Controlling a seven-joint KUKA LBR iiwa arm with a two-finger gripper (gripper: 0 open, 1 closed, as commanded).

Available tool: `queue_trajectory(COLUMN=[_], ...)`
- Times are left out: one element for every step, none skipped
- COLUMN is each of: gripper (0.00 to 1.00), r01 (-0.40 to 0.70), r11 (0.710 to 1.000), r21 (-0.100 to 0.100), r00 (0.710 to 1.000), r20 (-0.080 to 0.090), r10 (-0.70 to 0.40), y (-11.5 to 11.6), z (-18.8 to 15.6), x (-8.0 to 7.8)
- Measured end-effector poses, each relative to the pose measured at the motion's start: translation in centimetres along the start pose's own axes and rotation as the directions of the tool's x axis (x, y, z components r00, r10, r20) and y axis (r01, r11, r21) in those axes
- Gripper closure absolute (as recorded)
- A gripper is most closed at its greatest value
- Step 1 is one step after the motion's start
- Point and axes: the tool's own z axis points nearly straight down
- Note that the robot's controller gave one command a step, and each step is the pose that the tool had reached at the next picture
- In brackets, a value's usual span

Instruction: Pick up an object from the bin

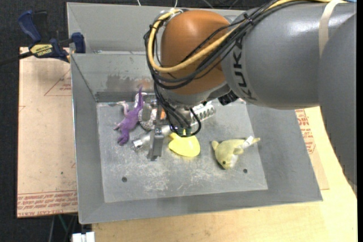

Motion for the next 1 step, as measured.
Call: queue_trajectory(gripper=[0.00], r01=[-0.003], r11=[1.000], r21=[-0.001], r00=[1.000], r20=[0.007], r10=[0.003], y=[-0.12], z=[-0.37], x=[-0.22])
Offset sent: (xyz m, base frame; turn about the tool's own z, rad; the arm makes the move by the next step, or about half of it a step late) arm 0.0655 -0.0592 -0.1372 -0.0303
